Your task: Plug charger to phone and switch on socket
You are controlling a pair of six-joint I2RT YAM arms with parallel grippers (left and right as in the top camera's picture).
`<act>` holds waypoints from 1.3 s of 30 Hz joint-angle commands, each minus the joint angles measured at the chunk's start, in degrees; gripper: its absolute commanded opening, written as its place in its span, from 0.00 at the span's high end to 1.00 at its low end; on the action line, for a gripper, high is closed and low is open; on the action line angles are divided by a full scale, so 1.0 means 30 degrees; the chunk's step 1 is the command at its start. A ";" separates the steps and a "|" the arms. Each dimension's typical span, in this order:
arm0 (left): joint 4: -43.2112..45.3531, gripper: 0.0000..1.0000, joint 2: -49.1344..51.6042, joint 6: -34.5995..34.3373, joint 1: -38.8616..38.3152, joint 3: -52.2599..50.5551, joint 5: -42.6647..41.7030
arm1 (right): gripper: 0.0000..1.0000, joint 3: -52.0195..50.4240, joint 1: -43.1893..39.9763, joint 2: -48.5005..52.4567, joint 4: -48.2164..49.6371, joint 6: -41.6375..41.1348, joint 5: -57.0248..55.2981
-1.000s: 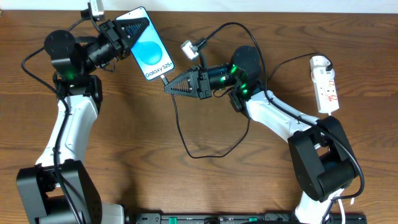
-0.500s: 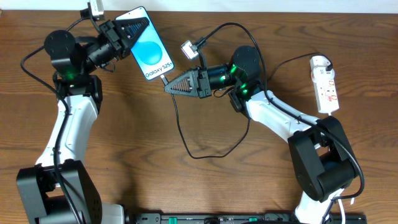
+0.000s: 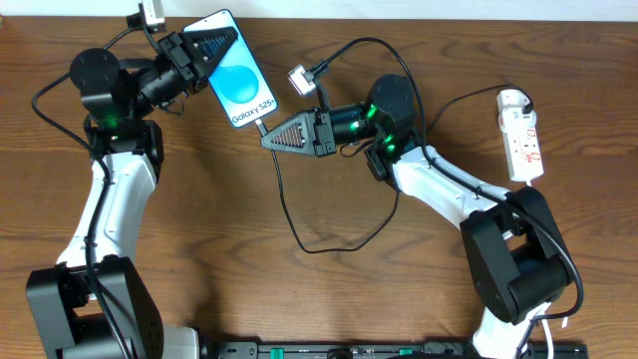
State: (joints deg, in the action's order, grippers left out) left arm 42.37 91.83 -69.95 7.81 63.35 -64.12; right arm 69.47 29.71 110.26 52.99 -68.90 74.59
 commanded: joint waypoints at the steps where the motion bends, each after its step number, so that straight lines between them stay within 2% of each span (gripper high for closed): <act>1: 0.0117 0.93 -0.0357 0.0459 -0.0226 0.0240 -0.1224 | 0.99 0.0204 0.0175 0.0328 0.0138 -0.0270 -0.2339; 39: 0.0131 0.93 -0.0357 0.0306 -0.0219 0.0240 -0.1333 | 0.99 0.0204 -0.0423 0.0328 0.0131 -0.0510 -0.3082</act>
State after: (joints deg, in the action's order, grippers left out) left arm 42.41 91.83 -69.14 7.86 63.35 -63.70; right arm 69.36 30.11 110.26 52.99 -70.17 73.21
